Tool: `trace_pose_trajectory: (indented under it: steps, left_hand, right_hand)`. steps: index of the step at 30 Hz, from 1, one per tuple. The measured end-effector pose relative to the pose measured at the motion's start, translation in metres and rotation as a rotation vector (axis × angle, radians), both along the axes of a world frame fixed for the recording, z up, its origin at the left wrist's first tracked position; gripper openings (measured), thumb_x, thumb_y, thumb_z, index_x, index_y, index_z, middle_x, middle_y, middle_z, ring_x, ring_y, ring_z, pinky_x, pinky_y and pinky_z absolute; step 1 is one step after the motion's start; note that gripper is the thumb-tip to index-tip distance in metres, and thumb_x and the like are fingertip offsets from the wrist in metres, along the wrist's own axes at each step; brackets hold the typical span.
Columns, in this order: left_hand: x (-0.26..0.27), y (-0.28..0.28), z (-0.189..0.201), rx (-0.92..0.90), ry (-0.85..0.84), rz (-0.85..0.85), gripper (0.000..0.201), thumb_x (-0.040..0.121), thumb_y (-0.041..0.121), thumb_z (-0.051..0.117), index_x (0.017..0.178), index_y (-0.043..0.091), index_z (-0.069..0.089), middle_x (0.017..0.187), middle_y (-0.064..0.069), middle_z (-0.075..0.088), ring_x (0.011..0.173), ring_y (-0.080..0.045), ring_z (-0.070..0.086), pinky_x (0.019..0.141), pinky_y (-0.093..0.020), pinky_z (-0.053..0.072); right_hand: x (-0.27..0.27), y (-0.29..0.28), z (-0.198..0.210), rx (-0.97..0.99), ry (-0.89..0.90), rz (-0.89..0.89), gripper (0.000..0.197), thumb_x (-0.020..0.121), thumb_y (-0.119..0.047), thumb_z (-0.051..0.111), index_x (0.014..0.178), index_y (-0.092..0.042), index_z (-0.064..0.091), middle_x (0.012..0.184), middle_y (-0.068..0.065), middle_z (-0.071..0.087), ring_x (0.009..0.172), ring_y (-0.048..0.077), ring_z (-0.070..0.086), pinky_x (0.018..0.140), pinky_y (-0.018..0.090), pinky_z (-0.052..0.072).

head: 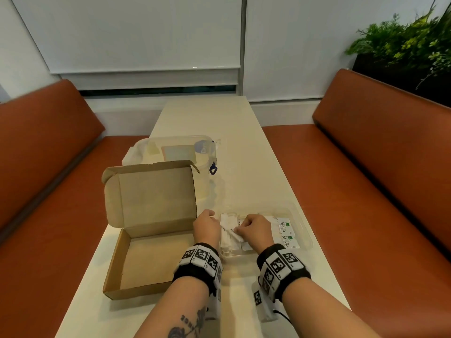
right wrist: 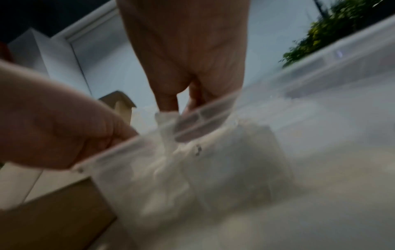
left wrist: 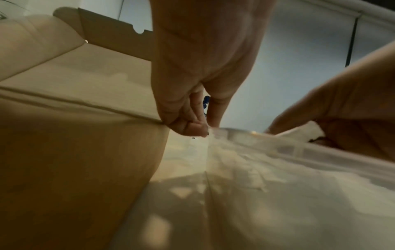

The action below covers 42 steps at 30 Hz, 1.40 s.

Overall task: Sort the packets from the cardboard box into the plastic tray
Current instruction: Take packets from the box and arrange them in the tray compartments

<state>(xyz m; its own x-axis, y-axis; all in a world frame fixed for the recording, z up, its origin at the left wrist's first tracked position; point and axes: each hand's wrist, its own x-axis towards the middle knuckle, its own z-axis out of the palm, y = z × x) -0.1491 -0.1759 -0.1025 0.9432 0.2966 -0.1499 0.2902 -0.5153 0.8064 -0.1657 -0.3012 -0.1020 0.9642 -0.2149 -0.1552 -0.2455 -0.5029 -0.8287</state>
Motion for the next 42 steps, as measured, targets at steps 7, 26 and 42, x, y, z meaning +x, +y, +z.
trace_pose_trajectory:
  steps: [7, 26, 42]
  left_hand:
    - [0.001, 0.003, 0.003, 0.005, 0.048, -0.015, 0.027, 0.09, 0.003, 0.052, 0.116, 0.006, 0.061, 0.117, -0.015, 0.061, 0.105, -0.028, 0.059, 0.085, -0.029, 0.047]
    - [0.0, 0.004, 0.007, 0.015, 0.043, -0.034, 0.022, 0.09, 0.004, 0.055, 0.111, 0.006, 0.062, 0.111, -0.016, 0.062, 0.093, -0.031, 0.063, 0.078, -0.033, 0.053]
    - [0.001, 0.005, 0.004, 0.026, 0.038, -0.028, 0.024, 0.092, 0.004, 0.054, 0.113, 0.006, 0.062, 0.118, -0.014, 0.06, 0.102, -0.027, 0.06, 0.084, -0.028, 0.047]
  right_hand:
    - [-0.001, 0.014, -0.011, -0.08, -0.023, 0.086, 0.025, 0.073, 0.006, 0.051, 0.063, -0.015, 0.043, 0.061, -0.003, 0.045, 0.065, 0.015, 0.045, 0.051, 0.016, 0.031]
    - [0.012, 0.004, -0.013, -0.296, 0.032, 0.374, 0.055, 0.074, -0.022, 0.075, 0.126, -0.01, 0.06, 0.124, 0.003, 0.056, 0.112, 0.015, 0.054, 0.087, 0.015, 0.036]
    - [0.012, -0.082, 0.013, -0.463, -0.014, 0.237, 0.039, 0.086, -0.024, 0.064, 0.125, -0.021, 0.059, 0.136, -0.002, 0.052, 0.124, 0.015, 0.047, 0.105, 0.028, 0.034]
